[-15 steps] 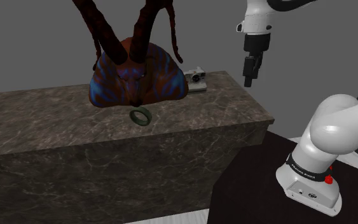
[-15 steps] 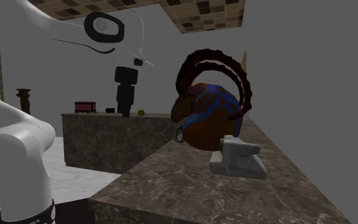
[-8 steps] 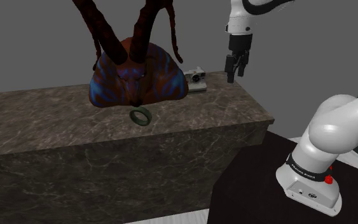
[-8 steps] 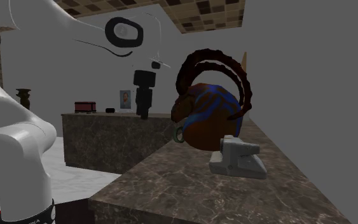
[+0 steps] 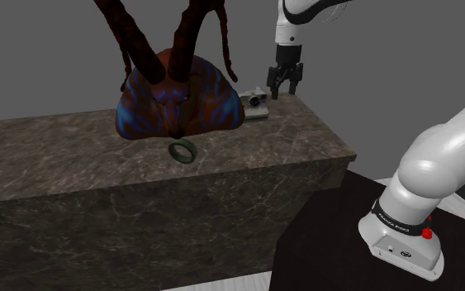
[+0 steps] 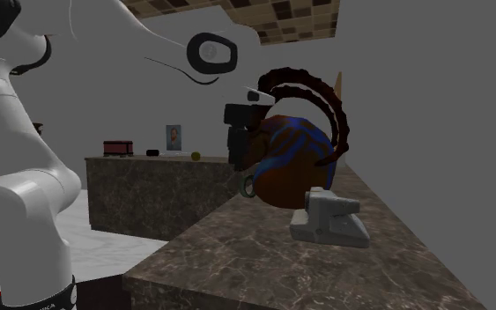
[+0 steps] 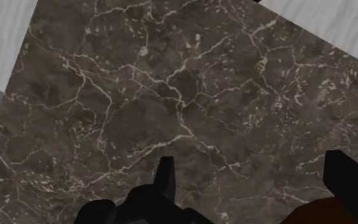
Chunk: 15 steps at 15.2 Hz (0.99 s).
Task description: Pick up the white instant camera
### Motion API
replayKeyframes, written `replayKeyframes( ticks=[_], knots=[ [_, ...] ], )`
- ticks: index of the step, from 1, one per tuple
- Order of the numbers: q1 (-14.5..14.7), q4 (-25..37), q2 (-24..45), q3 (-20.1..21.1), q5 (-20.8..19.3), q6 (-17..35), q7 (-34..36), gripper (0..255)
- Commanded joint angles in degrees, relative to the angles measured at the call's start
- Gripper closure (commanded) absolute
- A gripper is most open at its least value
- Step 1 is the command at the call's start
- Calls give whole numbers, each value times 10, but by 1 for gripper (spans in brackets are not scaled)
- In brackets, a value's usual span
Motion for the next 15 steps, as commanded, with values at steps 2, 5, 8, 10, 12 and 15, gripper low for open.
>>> replayKeyframes(
  ticks=[2,5,8,10,12,15],
  knots=[
    [-12,49,62,-6,1,21,22,0],
    [-22,100,119,-14,3,35,42,0],
    [-32,155,175,-22,6,44,61,0],
    [-38,194,213,-29,9,47,73,0],
    [-45,235,250,-36,13,48,84,0],
    [-55,301,306,-46,20,46,101,0]
  ],
)
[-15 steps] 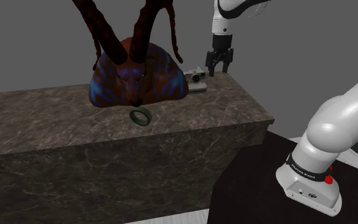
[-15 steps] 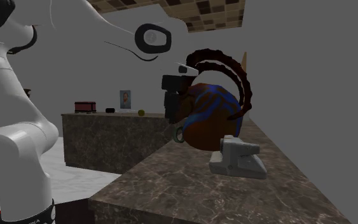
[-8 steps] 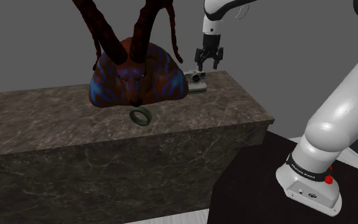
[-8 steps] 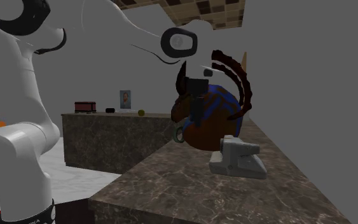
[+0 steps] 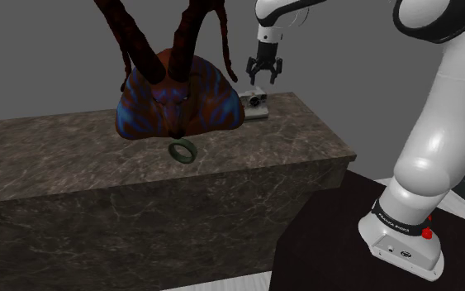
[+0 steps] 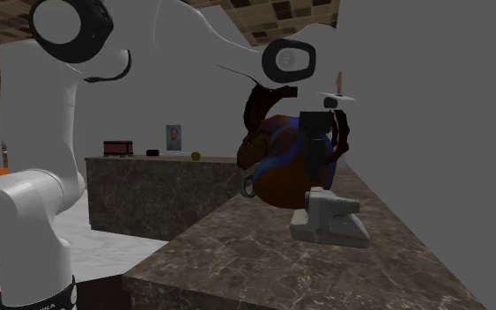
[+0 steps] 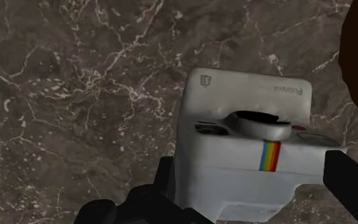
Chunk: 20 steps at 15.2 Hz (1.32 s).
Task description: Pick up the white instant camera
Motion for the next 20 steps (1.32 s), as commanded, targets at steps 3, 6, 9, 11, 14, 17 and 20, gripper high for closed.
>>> replayKeyframes(
  ticks=[3,6,9,11,14,17,20],
  knots=[
    [-16,95,79,-14,12,-6,23,0],
    [-30,175,140,-23,22,-19,40,0],
    [-30,161,140,-23,23,-4,38,0],
    [-30,146,141,-23,24,11,36,0],
    [-29,122,143,-22,25,37,32,0],
    [-29,123,144,-22,25,37,32,255],
    [-29,124,145,-22,25,36,32,255]
  ],
)
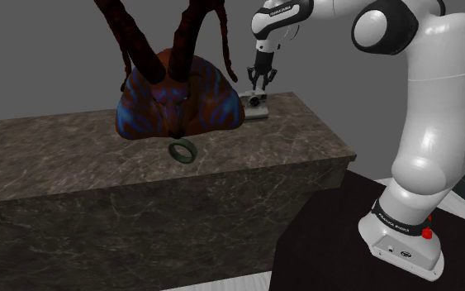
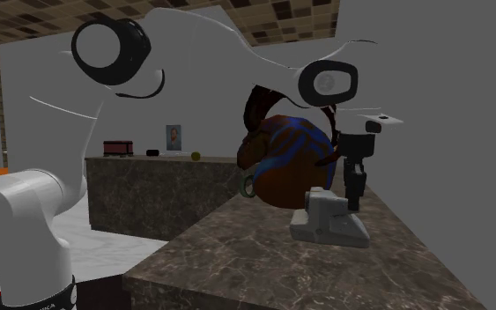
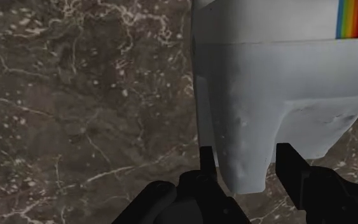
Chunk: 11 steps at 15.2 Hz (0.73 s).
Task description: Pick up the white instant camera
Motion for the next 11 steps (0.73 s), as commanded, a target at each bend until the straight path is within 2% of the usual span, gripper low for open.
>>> replayKeyframes(
  ticks=[1,6,11],
  knots=[
    [0,0,0,0,0,0,0,255],
    [0,-1,-1,0,0,1,0,255],
    [-1,33,-3,0,-2,-36,5,255]
  ],
)
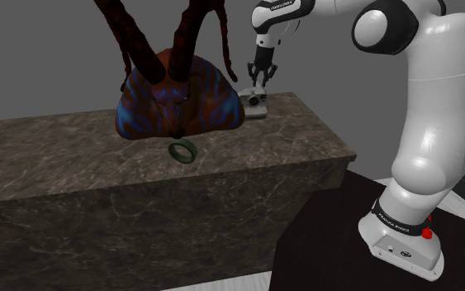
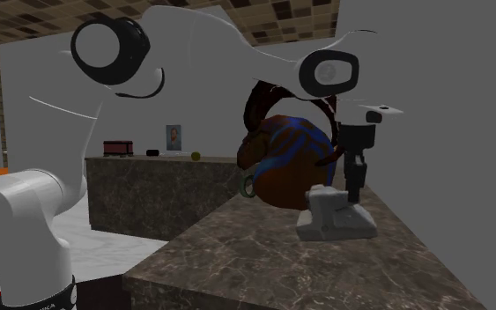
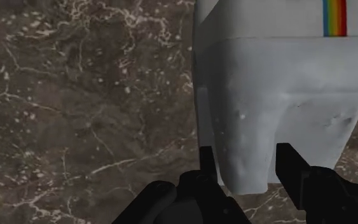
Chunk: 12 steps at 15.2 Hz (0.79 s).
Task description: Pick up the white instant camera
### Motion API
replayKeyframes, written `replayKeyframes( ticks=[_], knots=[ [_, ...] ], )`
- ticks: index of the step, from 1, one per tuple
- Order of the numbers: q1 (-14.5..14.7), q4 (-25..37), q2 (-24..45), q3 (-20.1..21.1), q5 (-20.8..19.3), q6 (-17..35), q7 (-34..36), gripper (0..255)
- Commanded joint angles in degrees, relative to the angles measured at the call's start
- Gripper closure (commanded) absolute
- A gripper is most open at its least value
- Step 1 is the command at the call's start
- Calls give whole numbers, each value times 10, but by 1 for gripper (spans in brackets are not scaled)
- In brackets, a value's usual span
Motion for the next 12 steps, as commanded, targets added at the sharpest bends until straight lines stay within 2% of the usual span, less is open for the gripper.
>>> replayKeyframes(
  ticks=[1,10,12],
  knots=[
    [0,14,-3,0,-1,-15,2,255],
    [-3,92,4,-1,-2,-86,12,255],
    [-3,94,4,-1,-2,-87,12,255]
  ],
)
